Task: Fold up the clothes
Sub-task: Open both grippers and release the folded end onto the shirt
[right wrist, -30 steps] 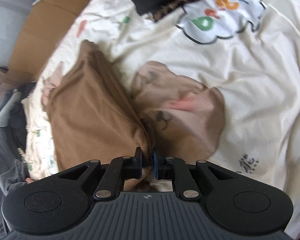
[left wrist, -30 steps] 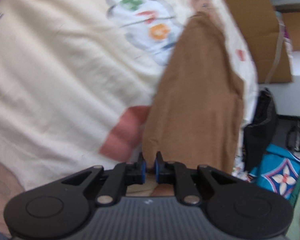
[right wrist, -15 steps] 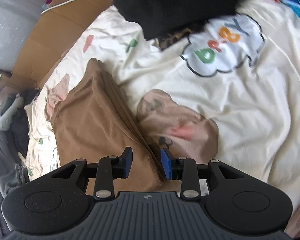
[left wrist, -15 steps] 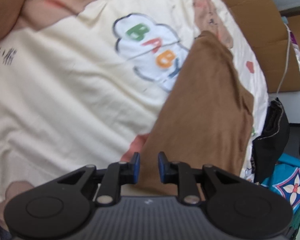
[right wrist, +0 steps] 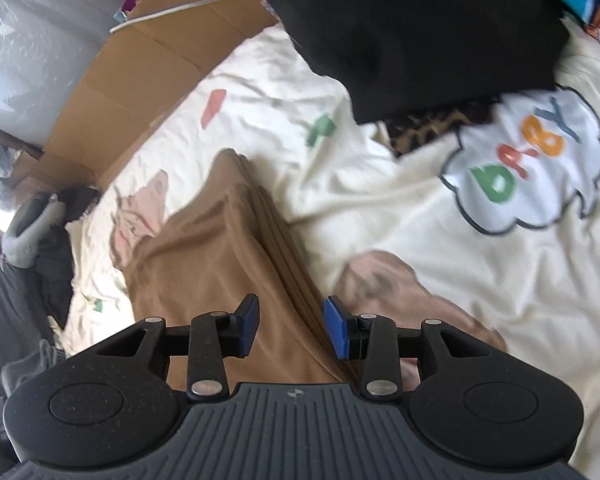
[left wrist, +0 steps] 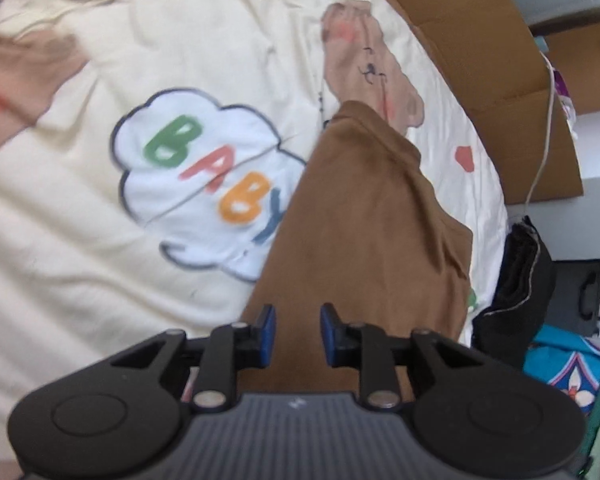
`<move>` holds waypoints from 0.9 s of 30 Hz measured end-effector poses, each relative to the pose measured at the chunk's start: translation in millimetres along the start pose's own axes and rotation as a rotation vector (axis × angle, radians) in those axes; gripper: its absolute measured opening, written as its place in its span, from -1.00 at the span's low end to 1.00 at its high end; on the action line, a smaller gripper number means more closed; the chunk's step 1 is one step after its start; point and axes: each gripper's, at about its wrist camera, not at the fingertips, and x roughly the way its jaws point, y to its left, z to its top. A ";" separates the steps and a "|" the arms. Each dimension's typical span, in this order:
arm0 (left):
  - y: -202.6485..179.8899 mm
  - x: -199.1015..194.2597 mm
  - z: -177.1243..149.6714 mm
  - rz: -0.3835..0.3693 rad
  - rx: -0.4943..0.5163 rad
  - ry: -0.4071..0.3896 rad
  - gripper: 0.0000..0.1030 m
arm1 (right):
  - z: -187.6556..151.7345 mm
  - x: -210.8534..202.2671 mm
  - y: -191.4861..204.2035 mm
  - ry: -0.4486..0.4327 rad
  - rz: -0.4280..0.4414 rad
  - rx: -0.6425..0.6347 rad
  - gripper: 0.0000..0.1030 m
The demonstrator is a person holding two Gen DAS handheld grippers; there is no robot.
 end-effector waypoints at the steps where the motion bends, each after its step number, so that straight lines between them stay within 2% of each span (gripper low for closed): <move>1: -2.3 0.6 3.0 0.023 0.007 -0.003 -0.52 | 3.4 0.9 2.1 -0.004 0.004 -0.006 -0.13; 10: -29.2 11.0 30.2 0.078 0.130 -0.037 -0.51 | 21.6 13.7 19.5 -0.025 0.033 -0.032 -0.13; 22: -55.4 38.3 62.7 0.041 0.272 -0.030 -0.52 | 38.4 56.8 36.9 -0.023 0.104 -0.154 -0.13; 25: -60.8 41.2 67.5 0.046 0.325 -0.044 -0.51 | 38.0 67.6 50.6 -0.009 0.095 -0.258 -0.13; 27: -63.6 44.1 70.4 0.020 0.346 -0.045 -0.51 | 38.1 76.6 56.7 0.003 0.101 -0.292 -0.13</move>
